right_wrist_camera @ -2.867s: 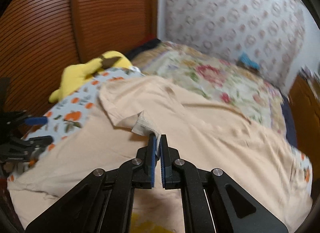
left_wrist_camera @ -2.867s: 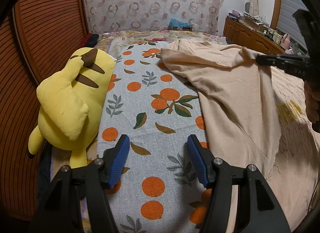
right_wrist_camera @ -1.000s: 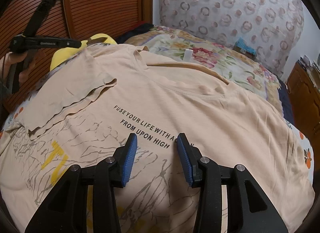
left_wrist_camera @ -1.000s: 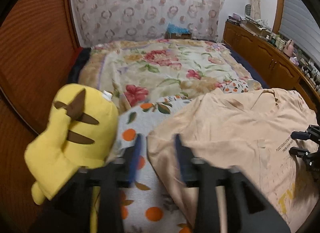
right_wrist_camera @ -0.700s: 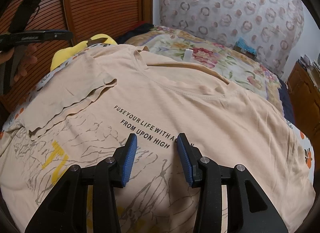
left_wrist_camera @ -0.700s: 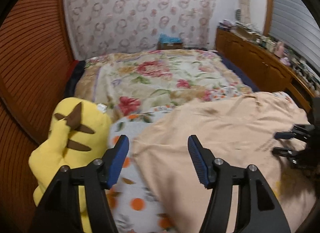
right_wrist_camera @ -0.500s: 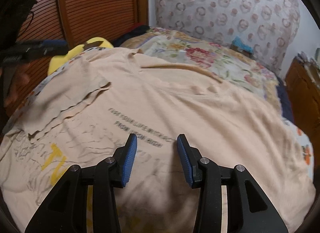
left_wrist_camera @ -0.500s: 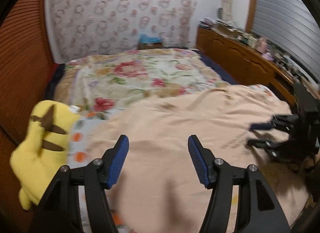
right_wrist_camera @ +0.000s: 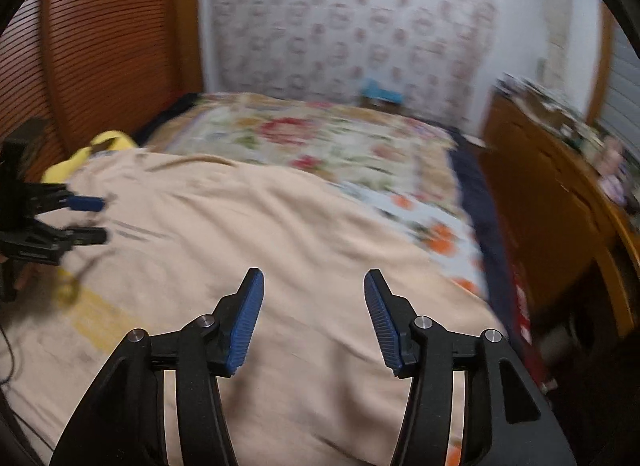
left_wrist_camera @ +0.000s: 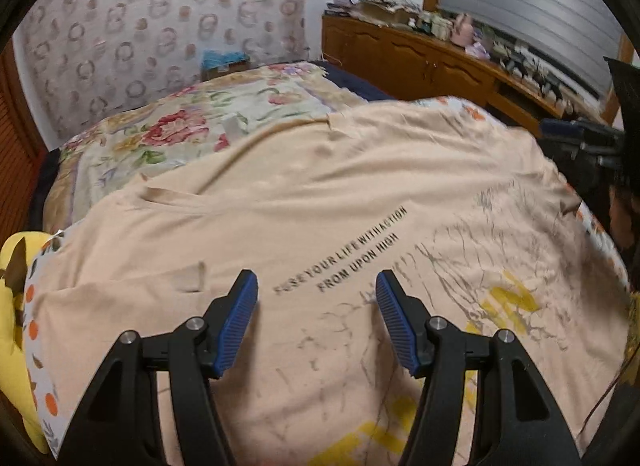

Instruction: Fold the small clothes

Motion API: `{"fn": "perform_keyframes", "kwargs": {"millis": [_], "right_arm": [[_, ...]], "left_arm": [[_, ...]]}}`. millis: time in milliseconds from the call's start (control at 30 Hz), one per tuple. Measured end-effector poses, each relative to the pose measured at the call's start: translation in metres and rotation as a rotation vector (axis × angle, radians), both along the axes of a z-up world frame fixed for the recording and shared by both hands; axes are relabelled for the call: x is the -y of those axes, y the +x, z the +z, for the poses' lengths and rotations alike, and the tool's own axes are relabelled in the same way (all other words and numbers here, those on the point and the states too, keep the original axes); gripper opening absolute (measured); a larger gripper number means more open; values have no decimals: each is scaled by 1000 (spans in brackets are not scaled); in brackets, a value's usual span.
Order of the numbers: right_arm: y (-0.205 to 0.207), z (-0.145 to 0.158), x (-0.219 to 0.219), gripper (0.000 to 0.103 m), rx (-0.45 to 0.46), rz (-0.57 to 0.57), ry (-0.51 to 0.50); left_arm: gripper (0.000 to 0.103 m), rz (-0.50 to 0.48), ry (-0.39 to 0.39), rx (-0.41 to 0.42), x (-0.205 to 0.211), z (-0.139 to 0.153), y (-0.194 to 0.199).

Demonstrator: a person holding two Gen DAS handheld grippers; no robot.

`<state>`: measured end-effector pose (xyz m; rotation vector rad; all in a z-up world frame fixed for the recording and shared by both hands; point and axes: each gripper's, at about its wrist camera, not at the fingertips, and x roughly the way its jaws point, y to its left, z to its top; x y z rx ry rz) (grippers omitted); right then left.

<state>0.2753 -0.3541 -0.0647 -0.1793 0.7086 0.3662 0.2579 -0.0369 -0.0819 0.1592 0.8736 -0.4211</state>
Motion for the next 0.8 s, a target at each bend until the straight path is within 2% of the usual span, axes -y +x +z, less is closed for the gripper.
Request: {"fn": "perform_keyframes", "kwargs": {"millis": [133, 267, 667, 800], "right_arm": [[0, -15, 56, 53, -48, -119, -14], [4, -29, 92, 53, -90, -197, 5], [12, -51, 122, 52, -184, -256, 90], [10, -48, 118, 32, -186, -239, 84]], "left_arm": [[61, -15, 22, 0, 8, -9, -2], [62, -16, 19, 15, 10, -11, -1], [65, -20, 25, 15, 8, -11, 0], [65, -20, 23, 15, 9, -11, 1]]}}
